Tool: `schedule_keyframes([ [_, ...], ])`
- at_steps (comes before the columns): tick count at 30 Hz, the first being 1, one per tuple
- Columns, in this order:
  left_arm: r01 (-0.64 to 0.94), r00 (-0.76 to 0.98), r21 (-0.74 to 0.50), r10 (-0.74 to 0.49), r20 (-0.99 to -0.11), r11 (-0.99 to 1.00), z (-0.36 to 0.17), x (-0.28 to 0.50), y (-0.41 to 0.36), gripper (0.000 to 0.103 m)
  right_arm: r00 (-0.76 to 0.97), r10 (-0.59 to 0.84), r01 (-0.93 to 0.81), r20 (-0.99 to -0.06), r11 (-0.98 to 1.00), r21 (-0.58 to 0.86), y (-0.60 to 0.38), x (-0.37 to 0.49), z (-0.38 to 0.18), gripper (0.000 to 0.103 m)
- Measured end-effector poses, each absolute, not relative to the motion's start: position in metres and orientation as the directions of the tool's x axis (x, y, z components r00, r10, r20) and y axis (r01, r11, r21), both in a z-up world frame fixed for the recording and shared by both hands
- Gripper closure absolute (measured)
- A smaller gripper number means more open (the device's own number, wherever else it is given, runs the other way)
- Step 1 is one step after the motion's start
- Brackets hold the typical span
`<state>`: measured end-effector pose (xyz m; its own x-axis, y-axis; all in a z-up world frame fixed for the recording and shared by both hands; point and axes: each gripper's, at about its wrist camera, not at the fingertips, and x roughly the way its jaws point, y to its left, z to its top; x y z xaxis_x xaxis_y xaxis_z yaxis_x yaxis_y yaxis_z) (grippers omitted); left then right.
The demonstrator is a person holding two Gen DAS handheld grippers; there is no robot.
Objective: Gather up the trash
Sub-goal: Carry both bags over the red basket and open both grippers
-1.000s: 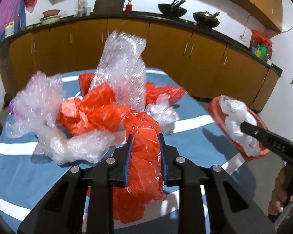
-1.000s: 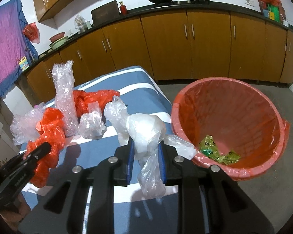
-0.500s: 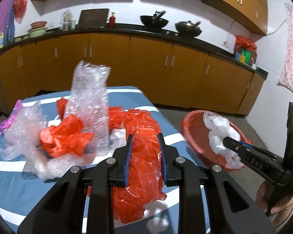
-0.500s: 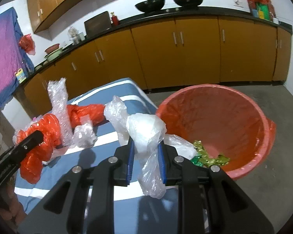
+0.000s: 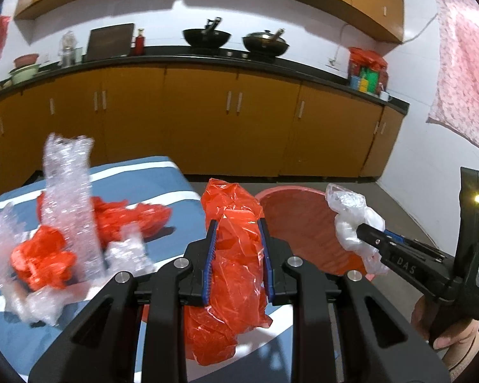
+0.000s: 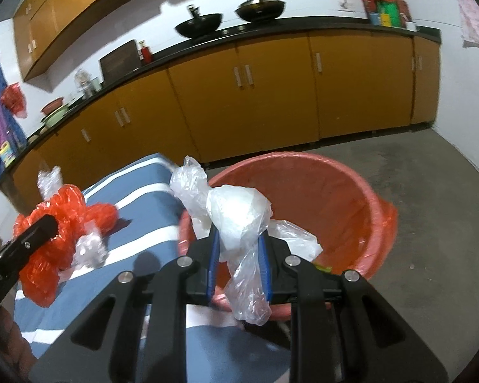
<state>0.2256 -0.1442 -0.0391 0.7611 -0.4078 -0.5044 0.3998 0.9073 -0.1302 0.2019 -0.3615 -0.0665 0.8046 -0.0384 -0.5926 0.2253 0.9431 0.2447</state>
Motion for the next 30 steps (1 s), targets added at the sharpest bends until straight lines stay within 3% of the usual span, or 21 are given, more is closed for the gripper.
schedule_keyframes([
  [20,0.519,0.671,-0.106,-0.481,-0.565,0.848,-0.07,0.273,-0.243,0.079,0.777,-0.135,0.345,-0.615,0.909,0.236,-0.435,0.238,-0.09,0.08],
  [25,0.524,0.652,-0.112,-0.482,-0.586,0.844,-0.077,0.282,-0.251,0.074,0.786,-0.124,0.342,-0.606,0.904,0.258,-0.443,0.246,-0.092,0.073],
  [30,0.508,0.65,-0.122,-0.472,-0.595,0.853,-0.08,0.287,-0.245,0.059,0.792,-0.122,0.337,-0.599,0.905,0.26,-0.443,0.243,-0.093,0.059],
])
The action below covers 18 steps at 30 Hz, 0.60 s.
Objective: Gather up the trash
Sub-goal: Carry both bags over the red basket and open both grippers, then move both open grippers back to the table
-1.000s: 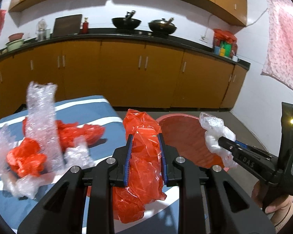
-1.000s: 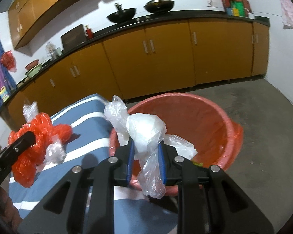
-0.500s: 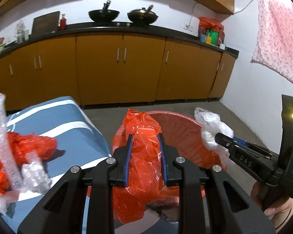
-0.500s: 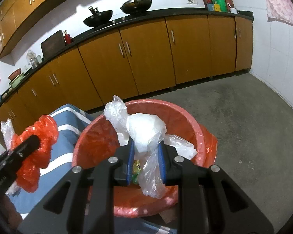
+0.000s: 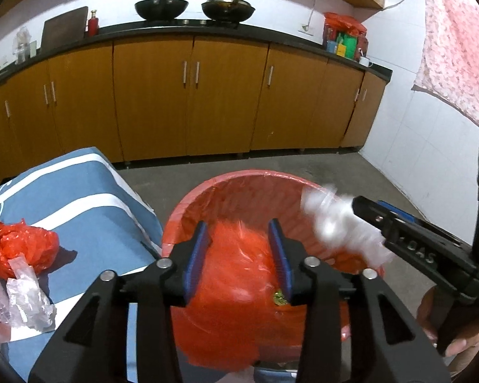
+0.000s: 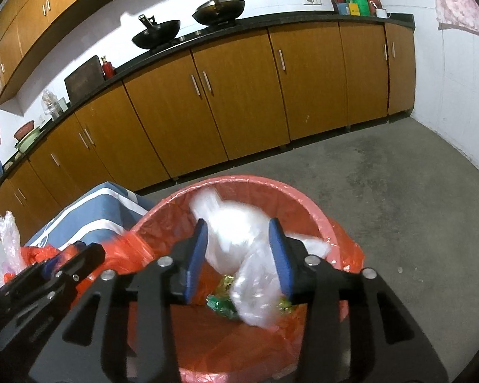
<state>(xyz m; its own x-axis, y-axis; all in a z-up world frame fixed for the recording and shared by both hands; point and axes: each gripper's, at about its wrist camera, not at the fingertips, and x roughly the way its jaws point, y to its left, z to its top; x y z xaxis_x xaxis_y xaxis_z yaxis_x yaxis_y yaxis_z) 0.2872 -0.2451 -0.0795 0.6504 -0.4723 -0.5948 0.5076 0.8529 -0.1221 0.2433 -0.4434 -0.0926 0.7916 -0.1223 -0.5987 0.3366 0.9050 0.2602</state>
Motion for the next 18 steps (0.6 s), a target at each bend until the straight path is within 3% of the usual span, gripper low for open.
schedule_keyframes([
  [10,0.432,0.697,-0.144,-0.431,-0.573,0.89,-0.067,0.275,-0.203,0.051,0.799,-0.145,0.335,-0.584,0.913,0.231,-0.434,0.221,-0.081,0.048],
  [18,0.345,0.777,-0.122,-0.356,-0.519,0.931,-0.051,0.238,-0.138,0.043,0.82,-0.071,0.244,-0.567,0.941,0.235,-0.398,0.214,-0.063,0.048],
])
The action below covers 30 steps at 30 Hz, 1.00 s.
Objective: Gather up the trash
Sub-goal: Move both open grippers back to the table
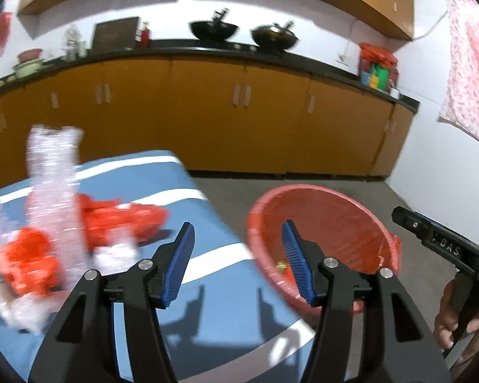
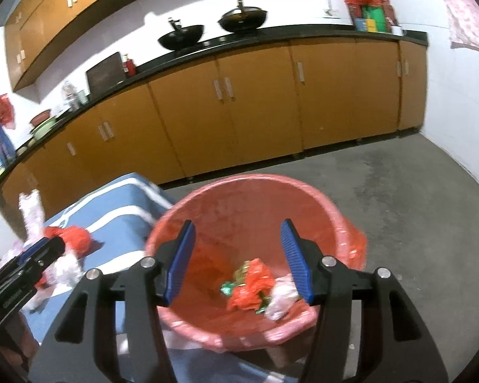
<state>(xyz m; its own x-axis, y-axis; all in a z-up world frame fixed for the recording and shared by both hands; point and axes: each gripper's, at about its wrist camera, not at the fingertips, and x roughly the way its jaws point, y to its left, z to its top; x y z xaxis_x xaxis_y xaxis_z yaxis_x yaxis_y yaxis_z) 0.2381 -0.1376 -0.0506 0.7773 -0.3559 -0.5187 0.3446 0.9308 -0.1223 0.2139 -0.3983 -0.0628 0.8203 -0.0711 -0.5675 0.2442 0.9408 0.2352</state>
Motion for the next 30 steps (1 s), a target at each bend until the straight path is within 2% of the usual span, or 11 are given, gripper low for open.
schedule_keyframes([
  [8,0.125,0.892,-0.012,-0.117,-0.437,0.992,-0.037,0.191,-0.043,0.036,0.811,0.085,0.066,-0.579,0.97,0.234,-0.314,0.228,-0.06,0.048],
  [10,0.062,0.903,0.01,-0.052,-0.426,0.998,-0.037,0.182,-0.021,0.031,0.804,0.116,0.027,-0.583,0.972,0.232,-0.294,0.233,-0.06,0.048],
  [14,-0.061,0.902,0.01,0.06,-0.428,0.998,-0.04,0.175,0.022,0.03,0.779,0.186,-0.054,-0.599,0.971,0.231,-0.247,0.249,-0.062,0.048],
  [22,-0.199,0.891,-0.008,0.178,-0.418,0.98,-0.047,0.174,0.076,0.024,0.729,0.24,-0.129,-0.641,0.968,0.215,-0.178,0.278,-0.079,0.047],
  [26,-0.228,0.887,-0.022,0.199,-0.417,0.973,-0.051,0.177,0.09,0.015,0.709,0.242,-0.15,-0.663,0.97,0.193,-0.152,0.295,-0.09,0.042],
  [30,-0.241,0.889,-0.046,0.201,-0.411,0.969,-0.053,0.177,0.104,0.015,0.692,0.234,-0.174,-0.683,0.972,0.157,-0.13,0.307,-0.099,0.041],
])
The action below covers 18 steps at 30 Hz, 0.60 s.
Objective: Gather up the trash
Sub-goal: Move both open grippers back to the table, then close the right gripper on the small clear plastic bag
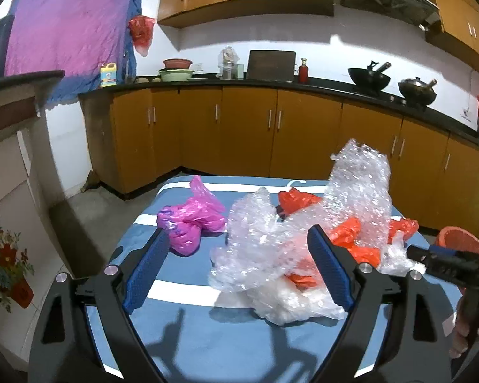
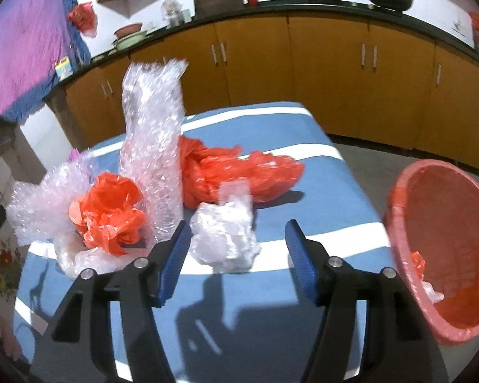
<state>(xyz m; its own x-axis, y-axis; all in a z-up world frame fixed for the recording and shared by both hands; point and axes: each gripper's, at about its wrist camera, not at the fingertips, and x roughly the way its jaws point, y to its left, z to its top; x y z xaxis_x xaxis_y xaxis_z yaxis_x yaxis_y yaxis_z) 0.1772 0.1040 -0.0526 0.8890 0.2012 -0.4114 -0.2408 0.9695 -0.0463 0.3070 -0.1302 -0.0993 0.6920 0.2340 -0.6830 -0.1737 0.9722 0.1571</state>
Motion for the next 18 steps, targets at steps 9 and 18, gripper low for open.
schedule_keyframes([
  [9,-0.23,0.896,-0.072,0.182,-0.406,0.971,-0.053,0.182,0.114,0.009,0.649,0.198,-0.15,-0.735,0.98,0.131,-0.118,0.329,-0.12,0.043],
  [18,-0.211,0.885,-0.073,0.159,-0.437,0.975,-0.06,0.197,0.106,0.008,0.652,0.214,-0.175,-0.728,0.976,0.131,-0.119,0.32,-0.123,0.083],
])
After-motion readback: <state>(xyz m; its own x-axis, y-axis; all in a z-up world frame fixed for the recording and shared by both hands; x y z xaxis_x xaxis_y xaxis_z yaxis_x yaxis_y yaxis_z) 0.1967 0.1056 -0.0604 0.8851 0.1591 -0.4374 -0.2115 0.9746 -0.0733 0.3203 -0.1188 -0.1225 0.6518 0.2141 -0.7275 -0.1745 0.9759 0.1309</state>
